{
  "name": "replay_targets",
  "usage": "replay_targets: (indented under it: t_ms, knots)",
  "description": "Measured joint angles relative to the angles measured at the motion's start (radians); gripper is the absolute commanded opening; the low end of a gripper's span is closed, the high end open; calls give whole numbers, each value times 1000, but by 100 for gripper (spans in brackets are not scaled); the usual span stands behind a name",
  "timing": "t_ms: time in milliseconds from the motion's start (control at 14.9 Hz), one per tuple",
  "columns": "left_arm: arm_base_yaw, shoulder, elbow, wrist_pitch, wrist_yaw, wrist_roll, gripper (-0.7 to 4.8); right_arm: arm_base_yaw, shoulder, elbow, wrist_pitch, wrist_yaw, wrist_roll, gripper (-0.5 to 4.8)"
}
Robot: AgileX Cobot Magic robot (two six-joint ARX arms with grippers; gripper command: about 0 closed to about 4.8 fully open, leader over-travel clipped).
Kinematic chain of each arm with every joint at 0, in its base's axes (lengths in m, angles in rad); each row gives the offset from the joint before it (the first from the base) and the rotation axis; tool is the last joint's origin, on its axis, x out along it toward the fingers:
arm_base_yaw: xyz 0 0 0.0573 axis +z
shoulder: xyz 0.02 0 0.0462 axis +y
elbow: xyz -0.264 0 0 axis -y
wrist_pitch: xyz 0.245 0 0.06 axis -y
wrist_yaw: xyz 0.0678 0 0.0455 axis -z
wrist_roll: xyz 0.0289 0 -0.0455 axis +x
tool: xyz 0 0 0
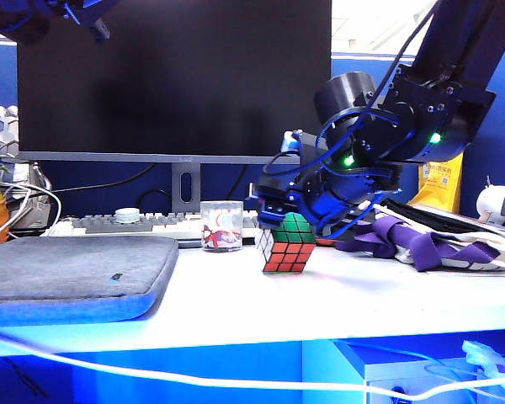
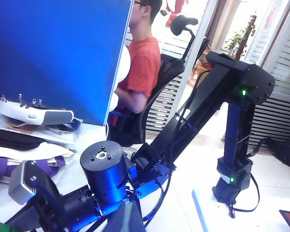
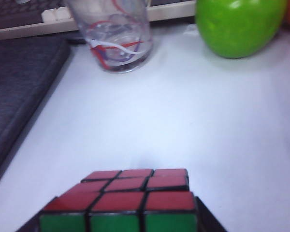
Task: Rotate the Rubik's Cube so that its red face is facing towards you.
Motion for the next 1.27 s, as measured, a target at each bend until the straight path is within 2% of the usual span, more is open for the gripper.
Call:
replay_targets:
  t_ms: [67, 470, 537, 738, 872, 1006, 1073, 1274]
  knots:
    - [0, 0, 0, 0, 0, 0, -6, 0, 2, 0, -18, -10, 8, 479]
    - [0, 0, 0, 0, 0, -1, -6, -2, 1, 9, -36, -35, 10, 479]
    - [0, 0, 0, 0, 0, -2, -6, -5, 2, 66, -130, -40, -11, 479]
    - [0, 0, 0, 0, 0, -4, -6, -43, 3, 405, -627, -121, -161, 479]
    - [0, 0, 0, 0, 0, -4, -6, -95, 58, 744, -964, -220, -176, 479]
    - [-2, 0, 0, 0, 0, -4, -6, -134, 141, 957, -1204, -280, -176, 479]
    - [-7, 0, 0, 0, 0, -4, -6, -150, 226, 1110, -1394, -319, -173, 479]
    - [-16, 0, 0, 0, 0, -4, -6, -138, 321, 1262, -1592, -381, -173, 479]
